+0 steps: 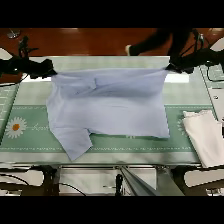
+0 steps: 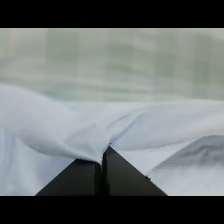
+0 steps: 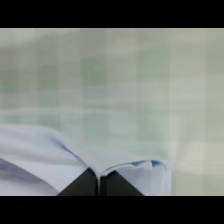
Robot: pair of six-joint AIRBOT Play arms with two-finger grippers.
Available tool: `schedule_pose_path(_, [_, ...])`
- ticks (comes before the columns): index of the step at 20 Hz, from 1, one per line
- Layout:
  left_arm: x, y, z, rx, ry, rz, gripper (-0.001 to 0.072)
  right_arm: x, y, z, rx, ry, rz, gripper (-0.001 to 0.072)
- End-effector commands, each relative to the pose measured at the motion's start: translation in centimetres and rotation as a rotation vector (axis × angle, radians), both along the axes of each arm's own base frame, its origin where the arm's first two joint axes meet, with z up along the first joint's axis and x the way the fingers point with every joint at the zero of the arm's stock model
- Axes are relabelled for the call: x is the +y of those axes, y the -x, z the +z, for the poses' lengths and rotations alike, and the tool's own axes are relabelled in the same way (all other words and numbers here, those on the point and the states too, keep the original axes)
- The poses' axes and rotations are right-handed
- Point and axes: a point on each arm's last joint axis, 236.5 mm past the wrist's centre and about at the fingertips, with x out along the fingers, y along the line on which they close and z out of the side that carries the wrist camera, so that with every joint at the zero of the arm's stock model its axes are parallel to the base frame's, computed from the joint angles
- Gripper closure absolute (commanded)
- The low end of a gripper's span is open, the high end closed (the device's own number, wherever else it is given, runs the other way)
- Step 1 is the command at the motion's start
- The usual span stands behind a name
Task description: Fold the shirts.
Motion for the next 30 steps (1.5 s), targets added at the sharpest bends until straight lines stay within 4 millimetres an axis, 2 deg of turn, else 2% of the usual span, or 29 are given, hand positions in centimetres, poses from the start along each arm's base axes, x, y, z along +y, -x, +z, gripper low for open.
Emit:
schedule_pose_path(1, [2.4, 5.0, -3.8, 0.213, -0.133, -0.073, 0.0690, -1.5, 5.4, -3.8, 0.241, 0.085, 0.102, 0.0694])
schedule_pose_path(5, [1.3, 7.4, -6.8, 0.310, -0.102, -0.095, 0.0689, -1.2, 7.6, -7.4, 0.354, 0.068, 0.098, 0.0694])
schedule_pose_path(9, [1.0, 8.4, -8.1, 0.365, -0.090, -0.108, 0.0689, -0.5, 7.8, -8.5, 0.386, 0.031, 0.091, 0.0690])
schedule_pose_path(10, [1.0, 8.5, -8.2, 0.369, -0.089, -0.109, 0.0688, -0.5, 7.7, -8.5, 0.387, 0.028, 0.082, 0.0559])
schedule_pose_path(11, [1.0, 8.7, -8.1, 0.378, -0.086, -0.111, 0.0684, -0.5, 8.1, -8.4, 0.401, 0.024, 0.085, 0.0203])
schedule_pose_path(12, [0.9, 9.3, -7.9, 0.401, -0.080, -0.122, 0.0510, -0.7, 8.7, -8.1, 0.421, 0.026, 0.095, 0.0085])
schedule_pose_path(13, [1.1, 10.0, -7.7, 0.430, -0.083, -0.137, 0.0069, -1.3, 9.5, -7.5, 0.440, 0.021, 0.095, 0.0086])
schedule_pose_path(14, [1.7, 10.8, -7.4, 0.467, -0.107, -0.154, 0.0005, -2.0, 10.1, -6.7, 0.449, 0.022, 0.089, 0.0085])
schedule_pose_path(18, [3.2, 13.4, -5.6, 0.514, -0.083, -0.086, 0.0005, -6.9, 12.6, -1.7, 0.378, 0.129, 0.025, 0.0086])
schedule_pose_path(19, [3.8, 14.6, -5.2, 0.512, -0.079, -0.073, 0.0005, -7.6, 13.3, -0.9, 0.331, 0.146, 0.001, 0.0086])
schedule_pose_path(21, [4.9, 18.1, -5.6, 0.535, -0.050, -0.006, 0.0005, -7.5, 15.1, -0.8, 0.232, 0.132, -0.066, 0.0087])
schedule_pose_path(23, [4.7, 21.5, -6.8, 0.541, 0.060, 0.099, 0.0005, -5.3, 17.3, -2.2, 0.157, 0.067, -0.116, 0.0087])
schedule_pose_path(25, [3.2, 23.6, -7.6, 0.510, 0.230, 0.201, 0.0005, -1.6, 19.4, -3.8, 0.105, -0.043, -0.124, 0.0087])
schedule_pose_path(28, [1.6, 25.4, -8.2, 0.483, 0.389, 0.276, 0.0005, 2.4, 22.1, -5.6, 0.104, -0.164, -0.103, 0.0087])
schedule_pose_path(30, [0.8, 26.3, -9.1, 0.491, 0.399, 0.259, 0.0006, 3.8, 22.8, -6.3, 0.119, -0.182, -0.077, 0.0087])
